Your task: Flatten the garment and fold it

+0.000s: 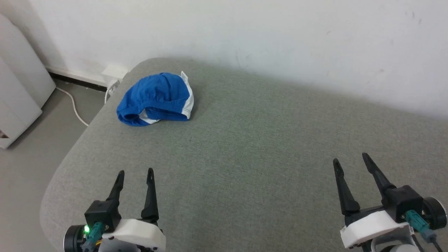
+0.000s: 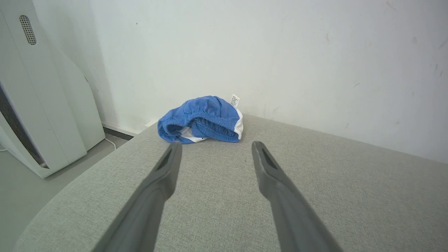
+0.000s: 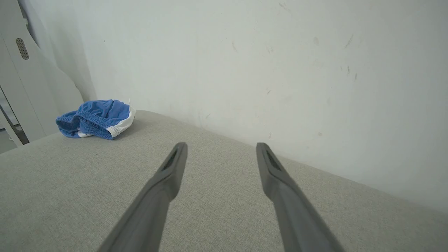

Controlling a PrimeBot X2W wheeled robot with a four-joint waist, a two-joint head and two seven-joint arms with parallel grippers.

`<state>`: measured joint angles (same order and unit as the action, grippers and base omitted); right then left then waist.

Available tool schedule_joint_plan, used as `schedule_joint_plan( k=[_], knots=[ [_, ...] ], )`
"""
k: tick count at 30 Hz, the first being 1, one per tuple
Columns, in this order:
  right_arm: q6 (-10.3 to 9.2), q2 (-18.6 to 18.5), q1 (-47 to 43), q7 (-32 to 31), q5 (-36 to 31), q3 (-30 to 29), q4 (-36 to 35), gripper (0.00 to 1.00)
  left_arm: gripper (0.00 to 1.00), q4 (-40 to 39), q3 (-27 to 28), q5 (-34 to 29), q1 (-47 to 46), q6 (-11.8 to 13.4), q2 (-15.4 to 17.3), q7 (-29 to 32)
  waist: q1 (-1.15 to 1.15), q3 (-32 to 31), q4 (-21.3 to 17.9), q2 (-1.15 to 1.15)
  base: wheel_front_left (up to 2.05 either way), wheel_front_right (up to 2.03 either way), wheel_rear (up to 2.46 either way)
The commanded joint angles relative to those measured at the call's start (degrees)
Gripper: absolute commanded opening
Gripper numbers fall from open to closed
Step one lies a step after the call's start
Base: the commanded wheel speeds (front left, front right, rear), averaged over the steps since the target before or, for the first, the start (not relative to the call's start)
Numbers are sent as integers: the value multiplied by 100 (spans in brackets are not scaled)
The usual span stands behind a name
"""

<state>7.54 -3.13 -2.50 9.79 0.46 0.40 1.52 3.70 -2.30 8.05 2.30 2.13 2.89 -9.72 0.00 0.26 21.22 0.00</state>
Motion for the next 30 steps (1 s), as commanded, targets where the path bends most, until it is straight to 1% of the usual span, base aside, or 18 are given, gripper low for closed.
schedule_joint_plan(
  k=[1,18,22,26,30],
  knots=[
    [-4,16,-40,59,-26,10,23,100,100,22,-24,60,76,31,-1,-66,0,1,86,0,0,0,0],
    [-4,20,-38,250,-11,162,68,100,100,35,-16,257,86,60,-2,-257,0,135,393,0,0,0,0],
    [-5,21,-41,298,-42,229,63,100,100,90,-23,210,41,-28,-2,-305,0,224,452,0,0,0,0],
    [-5,21,-28,346,-110,208,60,100,100,117,15,264,-24,-51,-2,-353,0,354,484,0,0,0,0],
    [-5,22,11,393,-205,184,15,100,100,199,-7,206,-193,-172,-2,-401,0,568,499,0,0,0,0]
  ],
)
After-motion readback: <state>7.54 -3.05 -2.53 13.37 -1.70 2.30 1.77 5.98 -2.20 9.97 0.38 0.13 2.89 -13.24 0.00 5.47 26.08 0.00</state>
